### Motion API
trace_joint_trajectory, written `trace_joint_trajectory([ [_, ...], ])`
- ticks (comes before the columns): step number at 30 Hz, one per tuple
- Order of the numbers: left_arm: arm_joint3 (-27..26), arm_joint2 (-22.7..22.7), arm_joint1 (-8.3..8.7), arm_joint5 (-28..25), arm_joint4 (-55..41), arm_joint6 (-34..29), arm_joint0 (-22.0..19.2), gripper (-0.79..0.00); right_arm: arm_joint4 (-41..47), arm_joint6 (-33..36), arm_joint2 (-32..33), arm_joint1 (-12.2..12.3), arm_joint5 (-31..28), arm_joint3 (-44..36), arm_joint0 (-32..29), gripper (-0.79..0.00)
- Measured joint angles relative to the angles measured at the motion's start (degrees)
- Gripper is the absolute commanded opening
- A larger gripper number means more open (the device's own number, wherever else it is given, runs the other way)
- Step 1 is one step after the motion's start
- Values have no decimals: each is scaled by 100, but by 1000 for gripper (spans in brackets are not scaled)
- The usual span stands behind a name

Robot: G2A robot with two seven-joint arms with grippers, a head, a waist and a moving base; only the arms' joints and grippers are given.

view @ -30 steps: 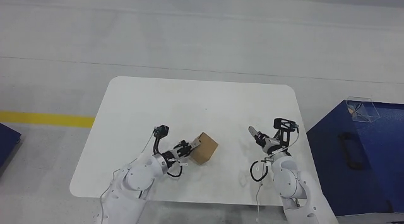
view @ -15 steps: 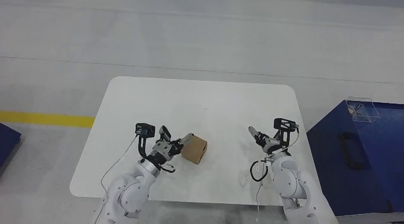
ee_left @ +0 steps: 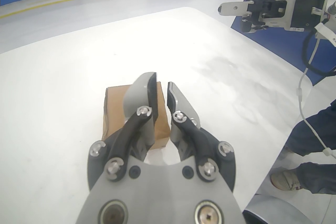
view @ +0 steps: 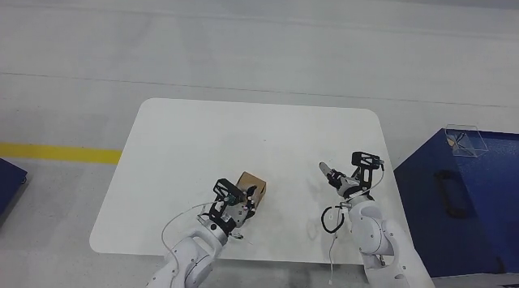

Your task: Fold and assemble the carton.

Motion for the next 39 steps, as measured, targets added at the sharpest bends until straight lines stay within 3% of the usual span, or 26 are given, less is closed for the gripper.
trace_joint_trajectory([
  [7,277,143,-48,272,-101,-408,-179,-785,0,0,0,0,0,0,0,0],
  [20,353,254,-71,531,-51,-447,-209,-785,0,0,0,0,0,0,0,0],
  [25,254,223,-81,515,-288,-7,-140,-785,0,0,0,0,0,0,0,0],
  [31,374,277,-83,677,-79,-347,-204,-785,0,0,0,0,0,0,0,0],
  [33,290,263,-92,731,-175,-81,-164,-785,0,0,0,0,0,0,0,0],
  [38,-196,-35,-32,685,-288,1381,276,-785,0,0,0,0,0,0,0,0],
  [39,-255,-105,-23,751,-299,1608,362,-671,0,0,0,0,0,0,0,0],
])
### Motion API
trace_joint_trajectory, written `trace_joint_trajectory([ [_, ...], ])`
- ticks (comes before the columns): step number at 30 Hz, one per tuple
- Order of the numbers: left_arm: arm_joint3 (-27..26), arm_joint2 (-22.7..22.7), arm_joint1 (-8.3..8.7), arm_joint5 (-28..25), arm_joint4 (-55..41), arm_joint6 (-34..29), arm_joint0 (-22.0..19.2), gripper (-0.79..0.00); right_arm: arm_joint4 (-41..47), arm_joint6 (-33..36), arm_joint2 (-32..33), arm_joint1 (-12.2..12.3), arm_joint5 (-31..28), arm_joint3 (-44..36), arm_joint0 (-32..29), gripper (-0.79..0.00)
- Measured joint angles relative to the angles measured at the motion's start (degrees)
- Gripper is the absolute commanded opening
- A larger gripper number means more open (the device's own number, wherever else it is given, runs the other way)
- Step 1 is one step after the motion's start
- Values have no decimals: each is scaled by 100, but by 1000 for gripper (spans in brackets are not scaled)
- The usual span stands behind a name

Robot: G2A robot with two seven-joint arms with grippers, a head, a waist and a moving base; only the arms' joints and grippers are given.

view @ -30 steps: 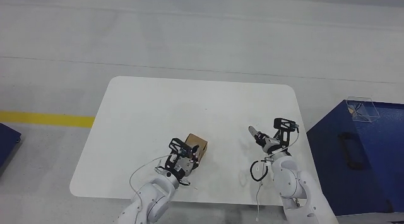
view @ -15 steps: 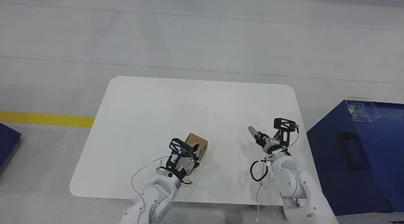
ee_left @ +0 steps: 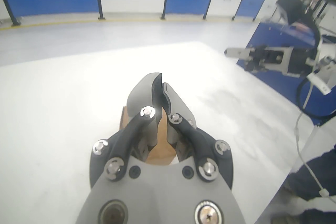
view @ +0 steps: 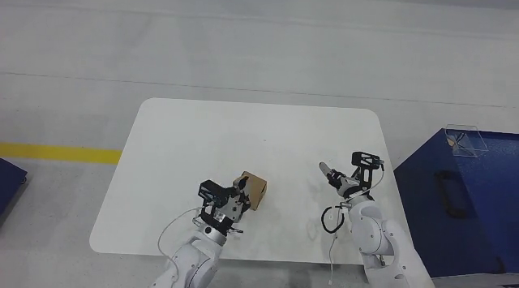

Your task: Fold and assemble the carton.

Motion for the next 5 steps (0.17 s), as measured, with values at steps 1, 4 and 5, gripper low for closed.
trace_joint_trajectory([
  [1,-58,-62,5,73,-86,234,95,0,0,0,0,0,0,0,0,0],
  [4,-75,-75,3,98,-121,318,122,-772,0,0,0,0,0,0,0,0],
  [5,-72,-73,3,95,-115,307,118,-750,0,0,0,0,0,0,0,0],
])
